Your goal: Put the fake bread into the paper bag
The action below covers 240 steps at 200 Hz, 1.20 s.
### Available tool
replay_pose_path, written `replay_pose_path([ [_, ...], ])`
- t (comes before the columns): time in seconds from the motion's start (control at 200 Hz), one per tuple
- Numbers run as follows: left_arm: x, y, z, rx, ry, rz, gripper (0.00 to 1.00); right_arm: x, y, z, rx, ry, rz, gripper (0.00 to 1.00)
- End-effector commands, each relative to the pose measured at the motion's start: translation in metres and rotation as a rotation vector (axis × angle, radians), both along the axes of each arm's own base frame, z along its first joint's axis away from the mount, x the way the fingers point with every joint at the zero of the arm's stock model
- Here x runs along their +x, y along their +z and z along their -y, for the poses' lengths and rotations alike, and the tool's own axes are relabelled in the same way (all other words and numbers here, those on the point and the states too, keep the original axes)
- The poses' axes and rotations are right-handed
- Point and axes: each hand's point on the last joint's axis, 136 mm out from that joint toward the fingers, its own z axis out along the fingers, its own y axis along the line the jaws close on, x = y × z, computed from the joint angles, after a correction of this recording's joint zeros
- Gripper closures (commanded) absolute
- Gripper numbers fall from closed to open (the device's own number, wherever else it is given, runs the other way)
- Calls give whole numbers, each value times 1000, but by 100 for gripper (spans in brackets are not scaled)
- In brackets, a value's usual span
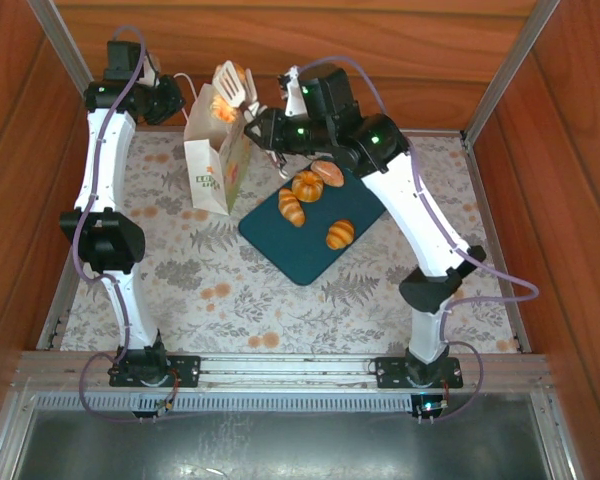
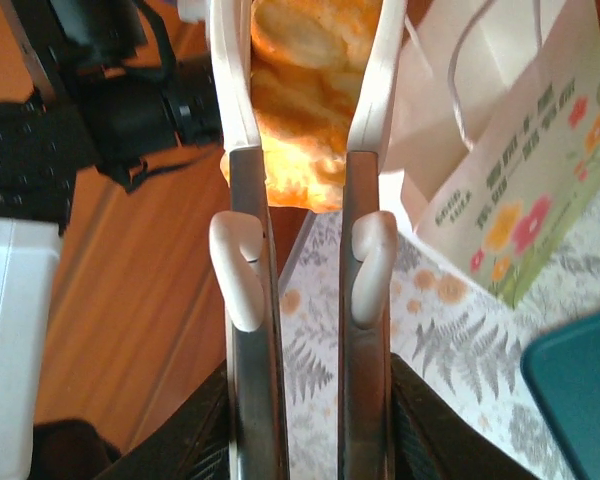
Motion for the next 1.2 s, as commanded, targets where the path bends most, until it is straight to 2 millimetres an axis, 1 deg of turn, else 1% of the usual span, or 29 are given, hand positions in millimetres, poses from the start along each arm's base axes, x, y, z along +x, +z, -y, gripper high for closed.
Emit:
replay_pose_path([
  [0.0,1,-1,-4,-2,-3,3,100,21,14,-8,7,-41,115,64],
  [0.155,1,-1,-4,-2,-2,4,100,49,6,-13,-3,-101,155,63],
  [0.355,0,1,-4,-2,-4,7,100,73,-4,-24,-2,-121,204,61],
  [0.405,0,0,-4,-2,-5,5,100,76,-5,-28,2,-114,213,61],
  [0.62,0,2,-5,-1,-3,9,100,87,-24,-41,-17,-85,220,60],
  [0.875,-1,4,-5,-1,-5,14,100,89,-26,-51,5,-57,238,59],
  [0.989,-1,3,-5,-1,-5,13,100,84,-12,-52,40,-39,255,60],
  [1.194,-1,4,-6,-1,-3,15,100,68,25,-45,107,-29,305,60],
])
